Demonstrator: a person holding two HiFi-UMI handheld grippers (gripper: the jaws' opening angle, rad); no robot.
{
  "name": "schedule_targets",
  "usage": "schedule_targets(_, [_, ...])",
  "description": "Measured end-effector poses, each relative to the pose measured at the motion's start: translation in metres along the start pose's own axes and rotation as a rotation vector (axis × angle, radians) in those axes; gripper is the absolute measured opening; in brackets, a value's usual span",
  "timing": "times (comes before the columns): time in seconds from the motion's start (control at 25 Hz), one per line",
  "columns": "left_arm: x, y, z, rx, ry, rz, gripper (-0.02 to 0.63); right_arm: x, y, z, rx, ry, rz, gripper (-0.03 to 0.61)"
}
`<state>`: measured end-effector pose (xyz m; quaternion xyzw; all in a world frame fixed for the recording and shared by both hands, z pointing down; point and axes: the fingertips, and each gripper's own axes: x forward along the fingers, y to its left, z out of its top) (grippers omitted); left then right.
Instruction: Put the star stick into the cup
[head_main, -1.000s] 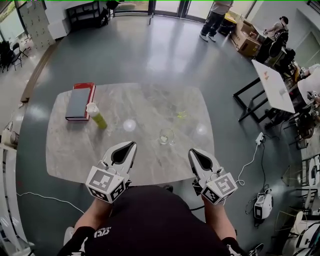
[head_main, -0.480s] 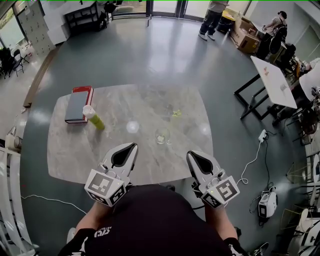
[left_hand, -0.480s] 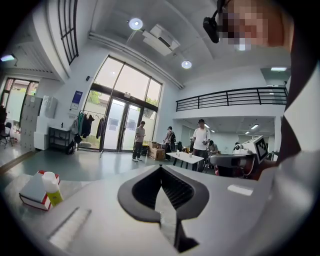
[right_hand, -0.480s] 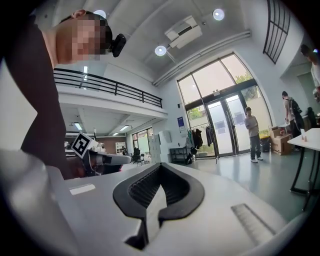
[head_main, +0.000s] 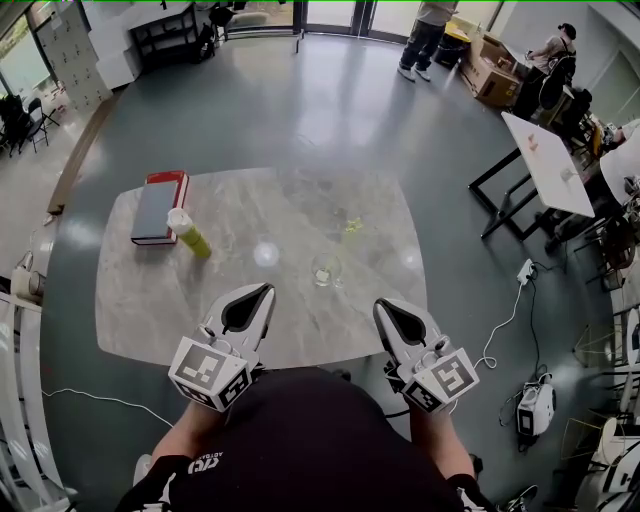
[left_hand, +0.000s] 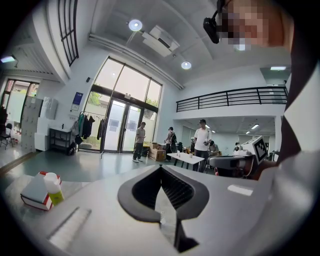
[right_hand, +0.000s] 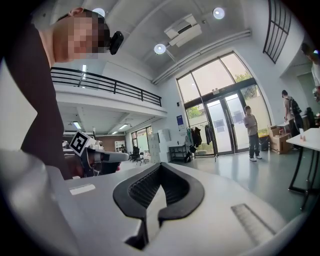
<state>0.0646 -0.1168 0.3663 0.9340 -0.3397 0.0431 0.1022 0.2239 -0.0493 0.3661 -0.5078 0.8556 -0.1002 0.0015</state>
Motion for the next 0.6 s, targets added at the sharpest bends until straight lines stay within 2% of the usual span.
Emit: schedule_targets(0.6, [-0.004,0.0042,-0.0038,-0.005,0.012,0.0,0.003,0.0028,0.0015,-0.0082,0.025,0.007,-0.006,0.012])
